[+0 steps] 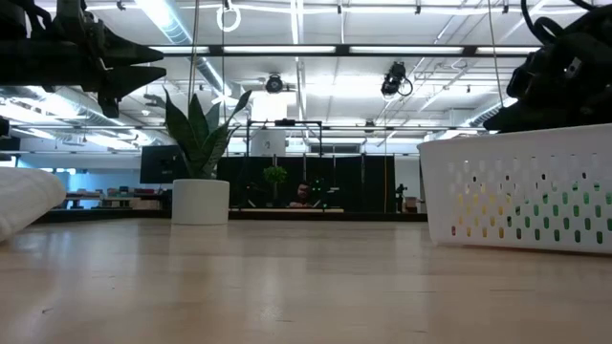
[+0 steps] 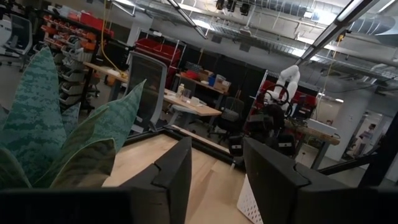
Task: Pick and placing Produce into tupperware
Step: Return to Home Position
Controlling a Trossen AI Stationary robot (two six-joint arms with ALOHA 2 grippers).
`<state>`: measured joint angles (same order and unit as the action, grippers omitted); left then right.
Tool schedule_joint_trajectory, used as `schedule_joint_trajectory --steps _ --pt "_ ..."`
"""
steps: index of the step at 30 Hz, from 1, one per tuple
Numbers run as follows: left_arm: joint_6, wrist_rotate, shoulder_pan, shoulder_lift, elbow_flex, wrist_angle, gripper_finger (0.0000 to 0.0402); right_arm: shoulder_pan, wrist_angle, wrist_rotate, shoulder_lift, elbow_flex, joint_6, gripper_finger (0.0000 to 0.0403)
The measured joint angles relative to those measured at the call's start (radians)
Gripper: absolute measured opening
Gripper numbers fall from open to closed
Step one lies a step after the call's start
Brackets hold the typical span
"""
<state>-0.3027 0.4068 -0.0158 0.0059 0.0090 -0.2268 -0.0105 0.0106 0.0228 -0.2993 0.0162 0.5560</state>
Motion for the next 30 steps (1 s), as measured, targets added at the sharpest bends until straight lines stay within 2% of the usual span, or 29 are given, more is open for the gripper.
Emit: schedule_joint_trajectory --steps 12,30 --pt "0.0 0.0 0.0 0.0 0.0 0.0 0.0137 0.0 -0.002 0.003 0.0 0.0 -0.001 0.0165" --pt "0.001 0.0 0.0 0.0 0.0 0.0 0.0154 0.0 -0.003 0.003 0.0 0.001 -0.001 0.0165"
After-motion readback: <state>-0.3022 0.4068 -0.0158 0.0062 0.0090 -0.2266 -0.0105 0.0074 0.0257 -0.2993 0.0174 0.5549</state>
